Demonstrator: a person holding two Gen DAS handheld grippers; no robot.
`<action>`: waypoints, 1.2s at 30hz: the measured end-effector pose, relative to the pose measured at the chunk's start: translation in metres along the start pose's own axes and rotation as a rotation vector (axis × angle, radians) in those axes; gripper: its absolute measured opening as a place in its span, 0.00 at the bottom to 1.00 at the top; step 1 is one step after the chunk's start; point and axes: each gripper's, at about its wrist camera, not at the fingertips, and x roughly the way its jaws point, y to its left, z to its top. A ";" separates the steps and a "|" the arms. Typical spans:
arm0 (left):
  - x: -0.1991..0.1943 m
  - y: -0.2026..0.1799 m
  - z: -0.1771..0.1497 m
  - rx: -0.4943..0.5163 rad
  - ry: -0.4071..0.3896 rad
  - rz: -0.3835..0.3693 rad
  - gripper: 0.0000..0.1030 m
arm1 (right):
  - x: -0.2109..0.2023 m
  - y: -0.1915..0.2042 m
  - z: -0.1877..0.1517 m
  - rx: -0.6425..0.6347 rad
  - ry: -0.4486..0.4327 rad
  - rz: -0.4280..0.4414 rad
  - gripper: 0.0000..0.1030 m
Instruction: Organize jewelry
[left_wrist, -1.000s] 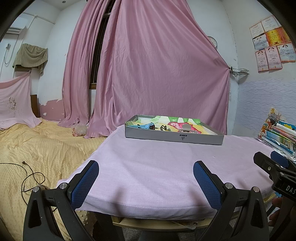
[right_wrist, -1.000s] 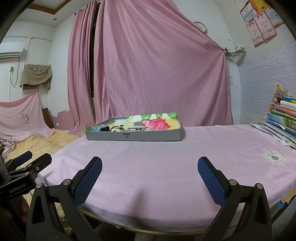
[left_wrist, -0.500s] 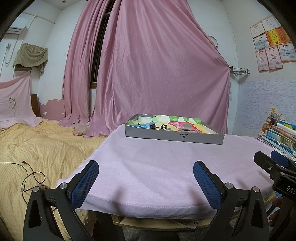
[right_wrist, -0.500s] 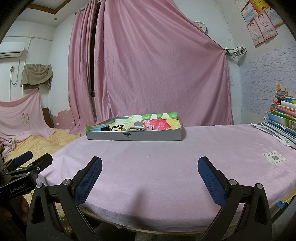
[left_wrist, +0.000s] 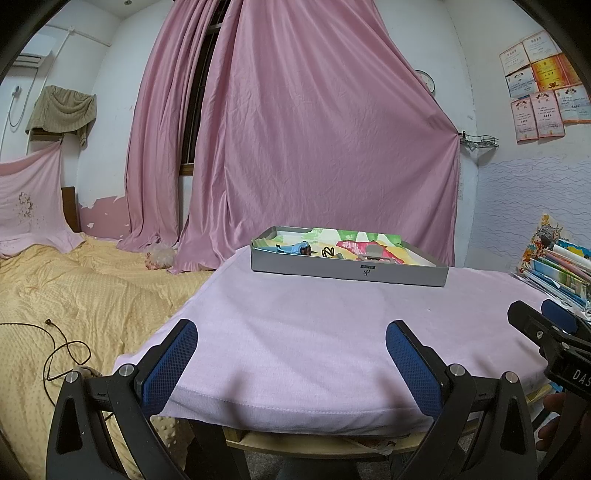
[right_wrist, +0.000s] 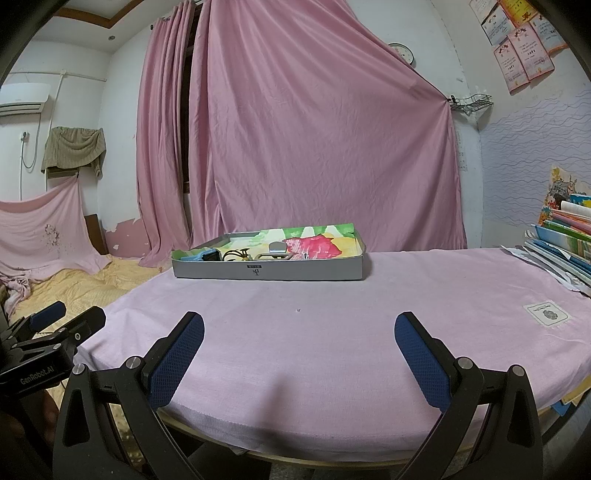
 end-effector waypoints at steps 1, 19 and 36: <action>0.000 0.000 0.000 0.000 0.000 0.000 0.99 | 0.000 0.000 0.000 0.000 0.000 0.000 0.99; 0.000 0.000 0.000 0.001 0.000 0.001 0.99 | 0.000 0.001 0.000 0.000 -0.001 0.000 0.99; 0.000 0.002 -0.003 -0.001 0.006 -0.001 0.99 | 0.000 0.002 0.000 0.000 -0.001 0.000 0.99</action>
